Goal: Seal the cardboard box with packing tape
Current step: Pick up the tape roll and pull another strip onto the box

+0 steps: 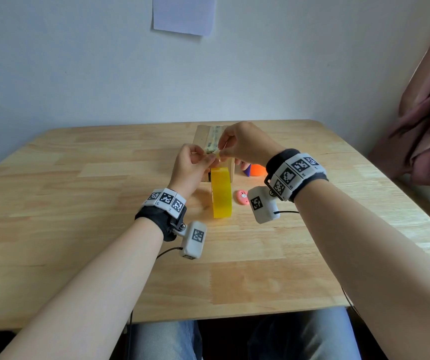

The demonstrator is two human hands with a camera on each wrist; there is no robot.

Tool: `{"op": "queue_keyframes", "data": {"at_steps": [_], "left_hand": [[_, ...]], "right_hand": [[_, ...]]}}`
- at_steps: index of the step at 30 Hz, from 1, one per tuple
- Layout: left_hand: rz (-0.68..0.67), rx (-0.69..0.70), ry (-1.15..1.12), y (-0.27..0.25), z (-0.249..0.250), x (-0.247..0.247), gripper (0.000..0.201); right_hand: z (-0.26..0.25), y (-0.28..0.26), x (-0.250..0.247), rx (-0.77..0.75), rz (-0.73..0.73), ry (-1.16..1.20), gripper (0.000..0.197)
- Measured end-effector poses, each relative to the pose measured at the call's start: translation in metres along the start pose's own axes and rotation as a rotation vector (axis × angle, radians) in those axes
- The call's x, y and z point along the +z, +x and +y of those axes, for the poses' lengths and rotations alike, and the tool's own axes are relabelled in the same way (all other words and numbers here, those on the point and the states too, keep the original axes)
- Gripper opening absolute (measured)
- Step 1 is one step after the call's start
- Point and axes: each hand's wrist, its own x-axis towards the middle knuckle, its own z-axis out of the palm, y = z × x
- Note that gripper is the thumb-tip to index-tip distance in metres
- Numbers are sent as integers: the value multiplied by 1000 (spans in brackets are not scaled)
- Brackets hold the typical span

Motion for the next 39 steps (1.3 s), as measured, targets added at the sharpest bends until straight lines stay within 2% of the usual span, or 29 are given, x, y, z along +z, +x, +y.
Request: {"op": "queue_keyframes", "data": {"at_steps": [6,10,14,17,20,23,31,35,39], "left_hand": [[-10,50,70,4,-4,7,6],[-24,63,89,6,-9,7,10],[-38,82,108,6,-9,7,25],[-54,80,135,8,-8,5,19],[-76,81,191,10,-7,4,11],[-86,46,209,12,-5,2,11],[-60,-58,170,14,2,3,12],[-58,-88,139,15,1,2,17],[-58,-99,128,15,1,3,20]], "right_hand": [[5,0,-3,20,6,2,6],[6,0,-2,20,11,14,4],[7,2,2,11,25,-20,5],[7,3,1,-19,31,-48,5],[9,4,1,-48,54,-53,16],[12,4,3,-34,77,2,25],[23,-1,19,-56,238,-10,11],[29,-1,21,-31,202,0,15],[30,-2,26,-68,106,36,21]]}}
